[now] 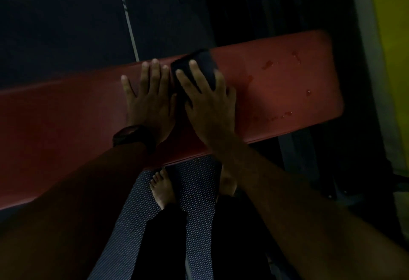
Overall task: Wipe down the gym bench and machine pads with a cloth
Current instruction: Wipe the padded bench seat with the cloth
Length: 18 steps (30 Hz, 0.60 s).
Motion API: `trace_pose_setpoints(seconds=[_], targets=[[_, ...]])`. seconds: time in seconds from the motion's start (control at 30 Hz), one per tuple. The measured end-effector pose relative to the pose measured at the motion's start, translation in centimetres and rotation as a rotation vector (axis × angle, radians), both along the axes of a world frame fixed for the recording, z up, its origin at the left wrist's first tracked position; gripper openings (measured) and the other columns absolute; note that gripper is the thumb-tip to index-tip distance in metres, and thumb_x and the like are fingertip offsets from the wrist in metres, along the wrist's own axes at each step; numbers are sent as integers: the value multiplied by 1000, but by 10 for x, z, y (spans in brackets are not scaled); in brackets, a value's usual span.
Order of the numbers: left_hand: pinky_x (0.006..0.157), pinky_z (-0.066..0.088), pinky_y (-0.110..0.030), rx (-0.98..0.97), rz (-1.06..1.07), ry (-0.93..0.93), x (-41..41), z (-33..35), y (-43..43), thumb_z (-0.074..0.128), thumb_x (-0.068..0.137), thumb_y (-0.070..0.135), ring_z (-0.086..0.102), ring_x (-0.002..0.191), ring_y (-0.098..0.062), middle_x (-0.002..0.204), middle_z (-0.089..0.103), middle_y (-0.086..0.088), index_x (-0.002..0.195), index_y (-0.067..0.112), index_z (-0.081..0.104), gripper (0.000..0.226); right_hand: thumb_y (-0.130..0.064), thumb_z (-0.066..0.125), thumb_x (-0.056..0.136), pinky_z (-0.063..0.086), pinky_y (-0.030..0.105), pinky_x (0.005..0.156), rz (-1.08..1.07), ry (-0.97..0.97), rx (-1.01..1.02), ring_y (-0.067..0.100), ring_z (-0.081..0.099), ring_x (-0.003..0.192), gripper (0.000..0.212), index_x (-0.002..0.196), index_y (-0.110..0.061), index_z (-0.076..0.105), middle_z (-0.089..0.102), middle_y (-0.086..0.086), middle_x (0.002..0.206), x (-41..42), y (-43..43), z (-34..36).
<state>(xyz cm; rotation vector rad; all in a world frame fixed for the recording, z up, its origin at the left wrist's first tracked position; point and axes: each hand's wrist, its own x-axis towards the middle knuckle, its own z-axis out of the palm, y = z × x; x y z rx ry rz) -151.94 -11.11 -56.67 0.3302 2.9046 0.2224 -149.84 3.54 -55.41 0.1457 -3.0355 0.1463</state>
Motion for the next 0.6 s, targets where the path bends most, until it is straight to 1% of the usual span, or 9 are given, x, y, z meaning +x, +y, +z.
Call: trace_pose_setpoints(seconds=[0.07, 0.1, 0.2, 0.27, 0.33, 0.4, 0.47, 0.53, 0.6], targets=[[117, 4, -71, -5, 13, 5, 0, 0, 2, 14, 102, 45, 5, 157, -29, 170, 11, -12, 161, 9, 17, 70, -37, 52, 94, 50, 48, 80, 145, 32, 106, 38, 54, 127, 55, 148, -39, 48, 46, -2, 156, -36, 24, -1], [117, 3, -71, -4, 18, -5, -1, 0, 2, 15, 101, 46, 5, 157, -29, 170, 11, -12, 161, 9, 18, 71, -38, 50, 94, 49, 47, 79, 127, 38, 127, 38, 56, 126, 54, 148, -39, 49, 47, -1, 155, -47, 34, -1], [118, -1, -69, 9, -10, -41, -5, 3, 1, 18, 97, 53, 2, 157, -28, 170, 10, -10, 161, 10, 18, 77, -41, 44, 94, 47, 49, 90, -222, -5, 12, 37, 47, 135, 58, 152, -39, 42, 38, -1, 161, -43, 43, 1], [118, 1, -70, 12, -40, -43, -8, 4, 1, 17, 96, 55, 3, 157, -29, 170, 11, -10, 161, 10, 19, 79, -40, 56, 94, 43, 51, 95, -498, -9, -74, 36, 39, 140, 63, 154, -39, 38, 30, -3, 165, -19, 30, 0], [117, 1, -71, 12, -43, -49, -12, 4, 3, 15, 96, 55, 3, 157, -29, 170, 10, -10, 161, 11, 18, 78, -38, 62, 92, 42, 52, 92, -594, -10, -106, 38, 39, 139, 66, 154, -39, 39, 30, -3, 165, 6, 7, 1], [117, 0, -71, 7, -47, -52, -14, 3, 5, 13, 97, 54, 2, 157, -29, 170, 9, -10, 161, 11, 17, 78, -38, 63, 90, 44, 54, 91, -504, -39, -116, 39, 42, 137, 65, 152, -37, 43, 34, -2, 163, 23, -9, 2], [117, 1, -71, 6, -52, -47, -12, 1, 7, 13, 98, 53, 3, 157, -30, 170, 9, -11, 161, 10, 18, 76, -40, 51, 92, 46, 55, 87, -238, -64, -69, 41, 44, 134, 59, 151, -37, 45, 38, -1, 161, 22, 0, 4], [117, 2, -71, 4, -49, -25, -11, 1, 8, 15, 99, 51, 4, 157, -30, 170, 11, -11, 161, 11, 19, 74, -41, 35, 93, 49, 56, 85, 73, -107, 50, 41, 43, 134, 60, 153, -38, 40, 35, 0, 162, -3, 31, 6], [116, 3, -72, 8, -63, -18, -11, 0, 9, 17, 99, 49, 5, 157, -30, 170, 12, -10, 161, 12, 19, 72, -41, 27, 93, 50, 59, 86, 172, -147, 141, 42, 41, 136, 63, 155, -41, 33, 30, 0, 165, -26, 62, 7]])
